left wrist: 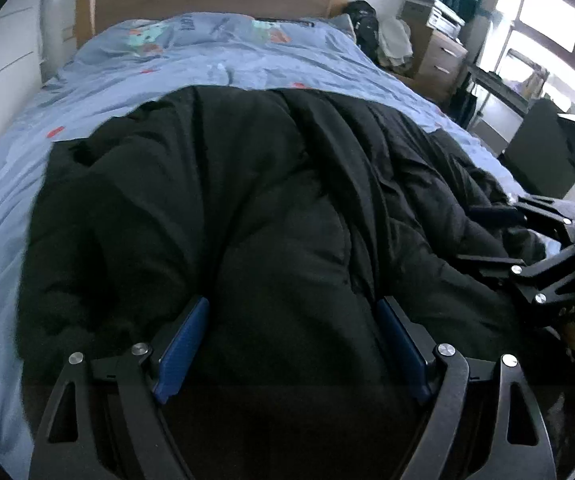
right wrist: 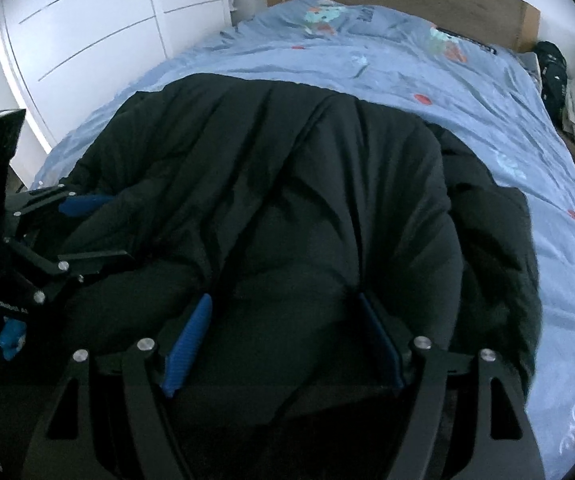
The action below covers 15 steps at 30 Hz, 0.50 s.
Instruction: Fold large clothes
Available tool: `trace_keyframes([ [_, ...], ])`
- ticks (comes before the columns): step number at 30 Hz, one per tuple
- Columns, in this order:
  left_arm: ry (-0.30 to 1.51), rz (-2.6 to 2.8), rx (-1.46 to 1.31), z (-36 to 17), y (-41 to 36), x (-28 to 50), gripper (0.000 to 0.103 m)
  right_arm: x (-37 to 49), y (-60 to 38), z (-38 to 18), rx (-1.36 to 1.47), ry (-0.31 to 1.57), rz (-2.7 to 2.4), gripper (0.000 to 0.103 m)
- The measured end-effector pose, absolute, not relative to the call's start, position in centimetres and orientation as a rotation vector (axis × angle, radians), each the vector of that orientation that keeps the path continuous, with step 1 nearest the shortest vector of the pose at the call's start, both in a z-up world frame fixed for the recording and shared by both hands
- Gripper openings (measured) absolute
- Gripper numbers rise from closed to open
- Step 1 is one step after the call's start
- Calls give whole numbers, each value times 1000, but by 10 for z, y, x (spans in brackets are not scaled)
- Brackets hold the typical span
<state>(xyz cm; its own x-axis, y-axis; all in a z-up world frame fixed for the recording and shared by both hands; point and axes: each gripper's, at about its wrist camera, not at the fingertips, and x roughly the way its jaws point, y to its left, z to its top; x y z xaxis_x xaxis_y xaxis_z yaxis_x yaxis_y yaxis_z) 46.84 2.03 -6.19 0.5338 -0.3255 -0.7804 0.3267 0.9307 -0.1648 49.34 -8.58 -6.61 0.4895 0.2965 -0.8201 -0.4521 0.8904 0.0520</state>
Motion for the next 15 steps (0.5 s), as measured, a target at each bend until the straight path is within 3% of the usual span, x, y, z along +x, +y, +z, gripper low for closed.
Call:
trace_keyframes([
  [15, 853, -251, 39, 20, 60, 287, 84, 327, -135, 3, -65, 990, 401, 73],
])
